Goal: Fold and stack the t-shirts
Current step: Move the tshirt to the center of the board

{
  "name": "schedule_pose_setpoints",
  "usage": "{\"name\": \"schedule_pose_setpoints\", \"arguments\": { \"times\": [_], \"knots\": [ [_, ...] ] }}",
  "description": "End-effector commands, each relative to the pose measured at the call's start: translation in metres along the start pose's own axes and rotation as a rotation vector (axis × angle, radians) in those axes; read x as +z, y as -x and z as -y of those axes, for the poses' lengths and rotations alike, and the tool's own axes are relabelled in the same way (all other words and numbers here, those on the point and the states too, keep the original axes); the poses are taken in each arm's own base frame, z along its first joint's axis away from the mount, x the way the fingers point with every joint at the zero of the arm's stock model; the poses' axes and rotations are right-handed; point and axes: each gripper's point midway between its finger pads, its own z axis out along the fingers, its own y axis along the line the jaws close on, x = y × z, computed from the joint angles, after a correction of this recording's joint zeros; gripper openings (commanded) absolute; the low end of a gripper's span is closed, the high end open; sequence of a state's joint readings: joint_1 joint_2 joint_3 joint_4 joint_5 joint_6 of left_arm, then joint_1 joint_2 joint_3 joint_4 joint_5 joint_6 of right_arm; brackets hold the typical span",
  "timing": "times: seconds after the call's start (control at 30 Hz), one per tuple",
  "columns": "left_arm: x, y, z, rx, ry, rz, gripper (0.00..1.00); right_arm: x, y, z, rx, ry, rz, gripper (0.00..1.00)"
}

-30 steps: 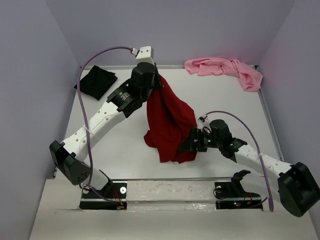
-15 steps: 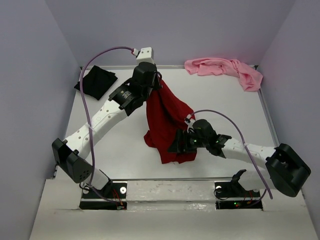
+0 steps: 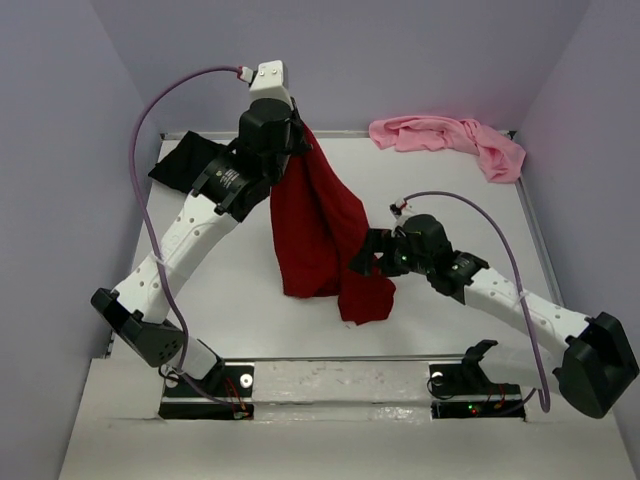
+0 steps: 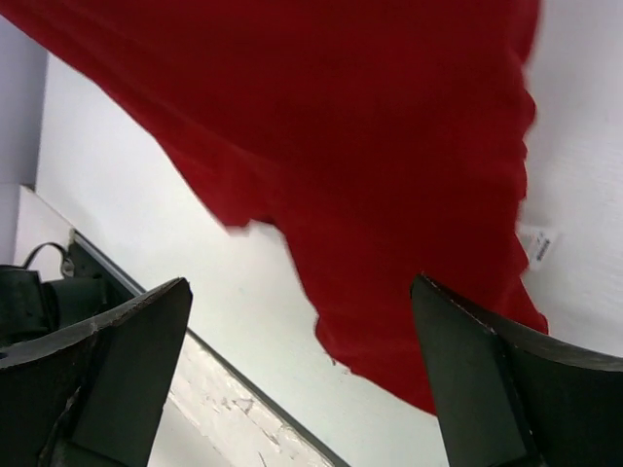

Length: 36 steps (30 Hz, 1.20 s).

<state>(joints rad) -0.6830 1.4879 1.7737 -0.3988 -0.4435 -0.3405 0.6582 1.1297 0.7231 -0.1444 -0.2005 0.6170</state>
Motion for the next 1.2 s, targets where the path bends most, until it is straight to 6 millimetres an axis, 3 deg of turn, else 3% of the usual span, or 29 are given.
{"name": "schedule_pose_setpoints", "arguments": {
  "times": [0.0,0.17,0.33,0.6,0.8,0.9,1.17],
  "knots": [
    [-0.026,0.059,0.010,-0.039,-0.069,0.129,0.00,0.007,-0.004,0.021,-0.036,-0.088,-0.013,1.00],
    [-0.020,0.049,0.009,-0.022,-0.062,0.108,0.00,0.025,-0.020,0.038,-0.042,-0.113,-0.047,1.00],
    [-0.018,0.041,0.006,-0.009,-0.054,0.098,0.00,0.035,-0.026,0.035,-0.047,-0.067,-0.064,1.00],
    [-0.024,0.048,0.004,-0.005,-0.051,0.114,0.00,0.045,-0.031,0.053,-0.091,-0.121,-0.075,1.00],
    [-0.022,0.042,0.000,0.006,-0.031,0.101,0.00,0.050,-0.005,0.058,-0.138,-0.179,-0.009,1.00],
    [-0.022,0.041,-0.001,0.007,-0.029,0.100,0.00,0.052,0.000,0.069,-0.124,-0.203,-0.006,1.00],
    [-0.022,0.040,-0.001,0.007,-0.029,0.100,0.00,0.054,0.023,0.072,-0.137,-0.210,0.029,1.00]
  ]
}}
